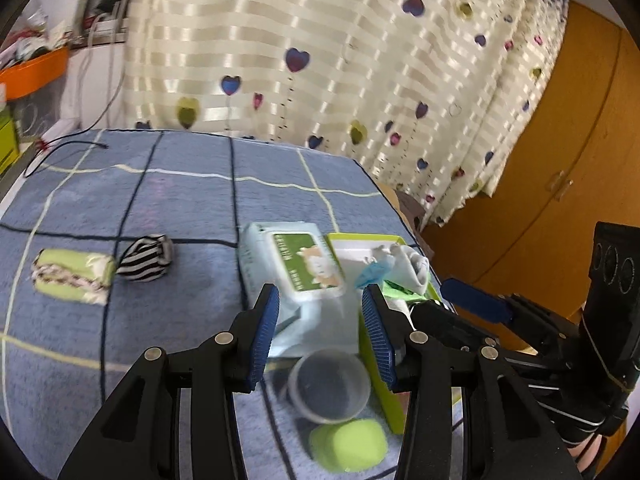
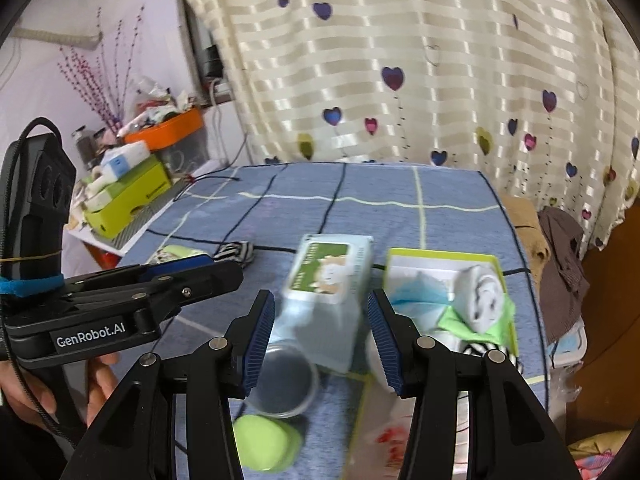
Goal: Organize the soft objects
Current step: 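Open the left tool to release the blue mask and withdraw both tools, then move both tools toward the striped sock and rolled green towel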
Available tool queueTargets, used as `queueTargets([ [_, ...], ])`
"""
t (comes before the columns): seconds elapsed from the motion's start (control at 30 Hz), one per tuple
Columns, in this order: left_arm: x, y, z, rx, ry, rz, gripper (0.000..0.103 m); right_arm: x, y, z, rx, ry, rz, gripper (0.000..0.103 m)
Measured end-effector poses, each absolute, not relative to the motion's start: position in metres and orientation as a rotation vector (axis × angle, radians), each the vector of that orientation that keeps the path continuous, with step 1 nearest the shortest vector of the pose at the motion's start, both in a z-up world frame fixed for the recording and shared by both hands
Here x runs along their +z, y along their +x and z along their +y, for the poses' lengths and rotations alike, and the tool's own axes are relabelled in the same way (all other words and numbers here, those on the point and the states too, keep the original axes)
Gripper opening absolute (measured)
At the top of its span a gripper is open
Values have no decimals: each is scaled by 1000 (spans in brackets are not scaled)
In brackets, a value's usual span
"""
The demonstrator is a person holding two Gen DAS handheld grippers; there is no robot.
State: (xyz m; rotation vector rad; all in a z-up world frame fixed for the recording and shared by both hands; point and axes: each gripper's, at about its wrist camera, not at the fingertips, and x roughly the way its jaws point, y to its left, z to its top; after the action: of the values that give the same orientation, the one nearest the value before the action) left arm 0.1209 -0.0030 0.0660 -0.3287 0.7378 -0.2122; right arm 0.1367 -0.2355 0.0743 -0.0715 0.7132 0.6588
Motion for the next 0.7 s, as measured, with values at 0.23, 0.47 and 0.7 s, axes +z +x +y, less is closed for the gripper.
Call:
queueTargets([
  [0.23, 53, 87, 14, -146, -352, 732, 45, 62, 112, -214, 705, -75, 743, 49],
  [0.47, 42, 58, 23, -116, -370, 745, 45, 51, 85, -202, 737, -78, 750, 53],
  [0.7, 32, 44, 27, -101, -373, 765, 45, 43, 71, -199, 753, -80, 760, 55],
])
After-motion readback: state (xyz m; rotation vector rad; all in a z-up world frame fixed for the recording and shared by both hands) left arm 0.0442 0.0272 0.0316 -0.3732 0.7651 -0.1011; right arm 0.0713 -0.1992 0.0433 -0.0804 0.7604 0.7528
